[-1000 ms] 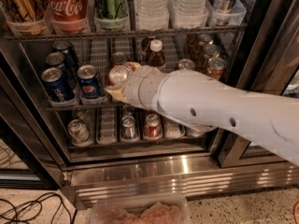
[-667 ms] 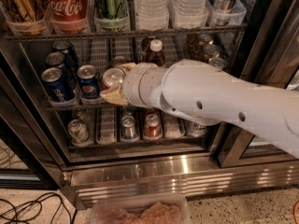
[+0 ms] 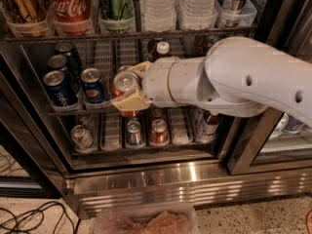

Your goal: Pick coke can from middle shelf of fridge

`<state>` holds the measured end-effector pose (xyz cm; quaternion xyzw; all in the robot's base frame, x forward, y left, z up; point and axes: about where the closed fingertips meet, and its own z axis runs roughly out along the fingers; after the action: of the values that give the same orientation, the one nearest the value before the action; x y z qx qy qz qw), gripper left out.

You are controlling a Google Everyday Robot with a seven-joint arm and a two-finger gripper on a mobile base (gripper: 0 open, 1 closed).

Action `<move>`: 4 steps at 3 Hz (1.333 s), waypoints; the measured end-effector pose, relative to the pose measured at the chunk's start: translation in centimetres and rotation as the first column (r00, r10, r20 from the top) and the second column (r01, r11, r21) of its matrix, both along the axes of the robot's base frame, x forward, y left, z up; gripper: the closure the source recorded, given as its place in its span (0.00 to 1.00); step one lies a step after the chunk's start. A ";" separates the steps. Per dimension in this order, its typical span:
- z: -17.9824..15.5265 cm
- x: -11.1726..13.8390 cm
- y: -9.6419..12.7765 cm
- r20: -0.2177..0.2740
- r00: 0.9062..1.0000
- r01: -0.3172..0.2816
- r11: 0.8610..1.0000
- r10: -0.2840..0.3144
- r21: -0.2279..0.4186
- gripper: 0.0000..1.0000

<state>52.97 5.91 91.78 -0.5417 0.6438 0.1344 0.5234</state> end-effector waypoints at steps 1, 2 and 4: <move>-0.9 -1.7 0.7 -0.034 0.996 -0.078 0.997 0.078 -0.012 1.00; -1.1 -1.7 0.8 -0.039 0.996 -0.085 0.996 0.084 -0.011 1.00; -0.9 -4.4 0.2 -0.105 0.971 -0.211 0.976 0.215 0.055 1.00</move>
Offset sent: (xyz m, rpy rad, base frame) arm -0.0172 0.0051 -0.0091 -0.0098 0.0323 0.0879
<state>48.61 6.06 90.90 -0.5880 0.6067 0.2333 0.4814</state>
